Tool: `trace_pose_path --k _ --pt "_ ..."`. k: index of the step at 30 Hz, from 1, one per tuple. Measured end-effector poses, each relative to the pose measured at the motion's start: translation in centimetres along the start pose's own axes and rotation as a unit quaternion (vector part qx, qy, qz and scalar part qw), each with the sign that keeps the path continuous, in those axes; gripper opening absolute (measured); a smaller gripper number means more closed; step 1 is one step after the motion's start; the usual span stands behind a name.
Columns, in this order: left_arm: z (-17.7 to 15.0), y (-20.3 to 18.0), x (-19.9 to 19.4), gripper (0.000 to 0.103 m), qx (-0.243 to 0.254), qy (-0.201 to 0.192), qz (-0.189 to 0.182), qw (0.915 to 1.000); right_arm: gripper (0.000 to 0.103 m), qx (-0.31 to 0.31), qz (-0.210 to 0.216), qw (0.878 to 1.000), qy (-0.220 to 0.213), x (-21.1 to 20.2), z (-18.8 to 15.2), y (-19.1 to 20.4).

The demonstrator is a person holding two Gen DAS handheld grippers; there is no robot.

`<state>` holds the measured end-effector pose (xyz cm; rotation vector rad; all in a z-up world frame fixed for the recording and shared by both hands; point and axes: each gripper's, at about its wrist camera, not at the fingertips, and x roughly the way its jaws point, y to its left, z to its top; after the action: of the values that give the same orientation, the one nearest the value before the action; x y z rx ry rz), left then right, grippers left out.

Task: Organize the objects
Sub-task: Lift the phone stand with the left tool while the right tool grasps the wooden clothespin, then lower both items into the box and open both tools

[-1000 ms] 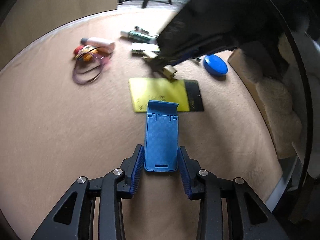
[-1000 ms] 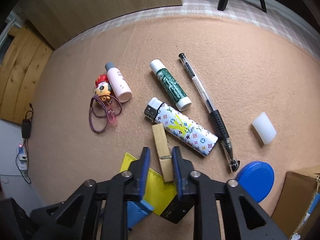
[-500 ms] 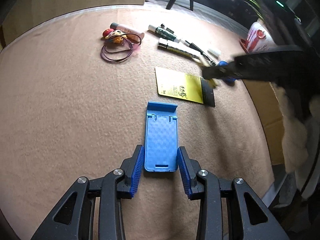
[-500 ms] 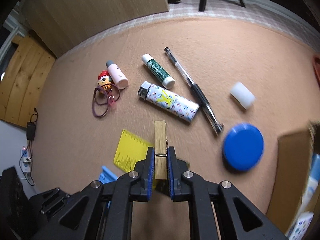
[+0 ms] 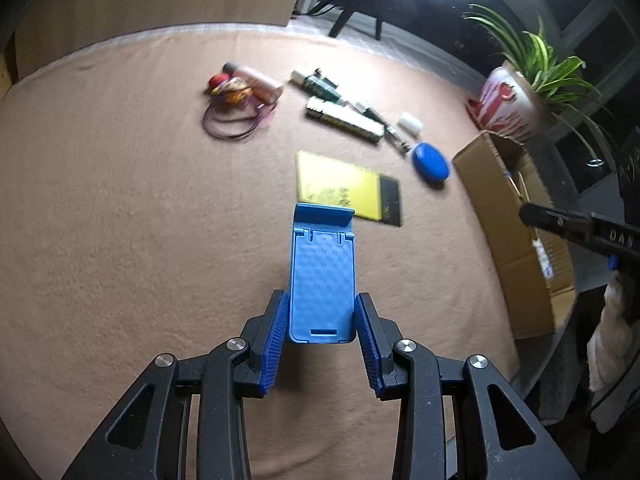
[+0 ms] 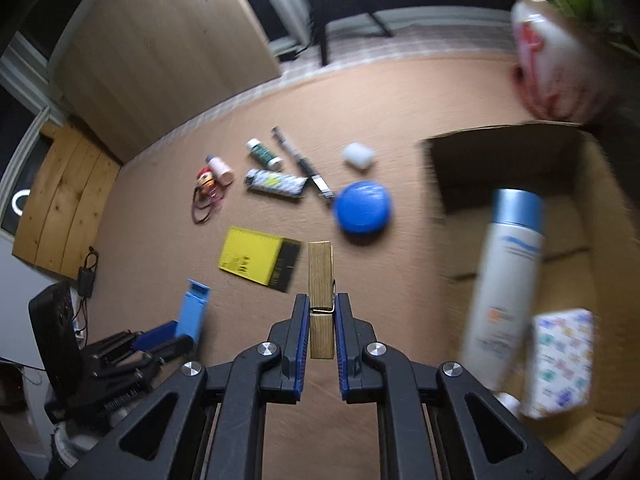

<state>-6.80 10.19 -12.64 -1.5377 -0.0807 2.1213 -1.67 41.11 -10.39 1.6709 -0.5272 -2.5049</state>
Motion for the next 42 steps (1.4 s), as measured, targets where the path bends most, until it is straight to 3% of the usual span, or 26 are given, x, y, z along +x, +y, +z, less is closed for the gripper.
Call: trace_pose_path --k 10,17,30,40,41,42 --pt "2.9 -7.1 -1.1 0.037 0.058 -0.022 -0.037 0.9974 0.011 0.051 -0.058 0.996 -0.040 -5.4 -2.2 -6.2" --pt "4.5 -12.9 -0.3 0.037 0.102 -0.024 -0.059 0.9927 0.011 0.070 -0.088 0.993 -0.047 -7.1 -4.0 -9.5" --pt "4.9 -23.0 3.5 0.037 0.169 -0.010 -0.092 0.9813 0.011 0.092 -0.095 0.990 -0.051 -7.9 -5.3 -12.4" --pt "5.2 -25.7 4.6 0.038 0.192 -0.007 -0.096 0.9768 0.011 0.090 -0.094 0.990 -0.046 -7.9 -5.5 -12.9" --pt "5.2 -25.7 4.5 0.047 0.191 -0.007 -0.093 0.9771 0.012 0.087 -0.090 0.991 -0.047 -7.9 -5.5 -12.8" --pt "5.2 -25.7 4.5 0.063 0.188 -0.007 -0.089 0.9780 0.012 0.082 -0.085 0.992 -0.047 -7.9 -5.5 -12.7"
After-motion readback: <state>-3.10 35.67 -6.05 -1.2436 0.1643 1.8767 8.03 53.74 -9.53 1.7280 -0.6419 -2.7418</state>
